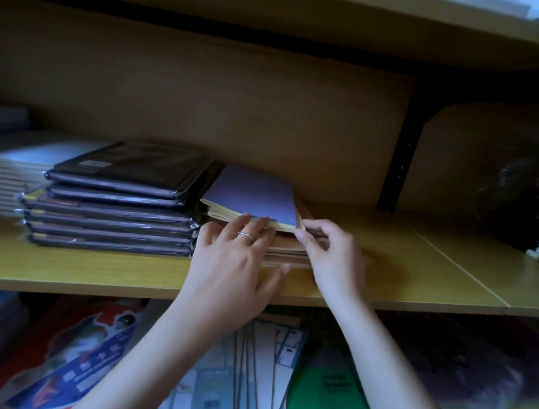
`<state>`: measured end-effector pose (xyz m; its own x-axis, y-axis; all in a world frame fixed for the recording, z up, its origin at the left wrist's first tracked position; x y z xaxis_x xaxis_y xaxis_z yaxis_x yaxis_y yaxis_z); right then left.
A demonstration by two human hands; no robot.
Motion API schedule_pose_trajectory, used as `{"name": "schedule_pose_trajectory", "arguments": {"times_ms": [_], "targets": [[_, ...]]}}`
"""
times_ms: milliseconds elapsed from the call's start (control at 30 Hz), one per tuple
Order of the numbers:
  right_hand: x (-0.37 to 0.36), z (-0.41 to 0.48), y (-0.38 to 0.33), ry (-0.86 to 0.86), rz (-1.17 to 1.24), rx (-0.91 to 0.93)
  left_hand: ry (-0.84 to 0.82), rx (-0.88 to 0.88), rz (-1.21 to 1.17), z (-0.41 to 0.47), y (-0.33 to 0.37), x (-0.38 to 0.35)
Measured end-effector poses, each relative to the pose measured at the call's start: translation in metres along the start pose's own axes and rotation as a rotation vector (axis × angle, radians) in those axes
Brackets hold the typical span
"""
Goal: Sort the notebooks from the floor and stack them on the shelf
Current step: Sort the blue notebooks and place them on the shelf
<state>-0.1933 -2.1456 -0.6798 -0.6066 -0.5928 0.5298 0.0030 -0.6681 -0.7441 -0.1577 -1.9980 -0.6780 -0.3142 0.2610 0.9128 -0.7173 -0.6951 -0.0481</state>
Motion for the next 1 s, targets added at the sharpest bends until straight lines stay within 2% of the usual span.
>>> {"name": "schedule_pose_trajectory", "arguments": {"times_ms": [67,233,433,733,800,900,1000], "targets": [[0.002,-0.004,-0.003,0.013,-0.107,0.002,-0.026,0.007,0.025,0.003,-0.001,-0.001],[0.009,-0.013,-0.006,0.168,-0.214,0.026,-0.063,0.055,0.042,0.018,0.005,0.003],[0.01,-0.014,-0.005,0.155,-0.219,0.034,-0.108,0.121,0.037,0.027,0.003,-0.008],[0.009,-0.01,0.001,0.098,-0.16,0.031,-0.113,0.111,-0.102,0.022,0.003,-0.011],[0.013,-0.012,0.001,0.07,0.018,0.049,-0.016,0.055,-0.122,0.013,0.006,-0.002],[0.026,-0.031,0.0,0.026,0.337,0.087,0.162,-0.137,-0.161,-0.01,0.02,0.01],[0.048,-0.075,0.006,0.006,0.317,0.165,0.202,-0.397,-0.215,-0.04,0.05,0.012]]}}
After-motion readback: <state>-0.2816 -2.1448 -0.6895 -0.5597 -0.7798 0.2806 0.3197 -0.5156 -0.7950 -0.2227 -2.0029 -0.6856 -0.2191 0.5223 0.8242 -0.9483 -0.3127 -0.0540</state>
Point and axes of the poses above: each hand's wrist, its own z-axis towards the middle knuckle, its own x-axis out of the back of the hand, y = z × x, the point moved 6 cm from there along z, towards the middle knuckle, and after that the axes turned 13 degrees about -y, right-handed, at the moved point
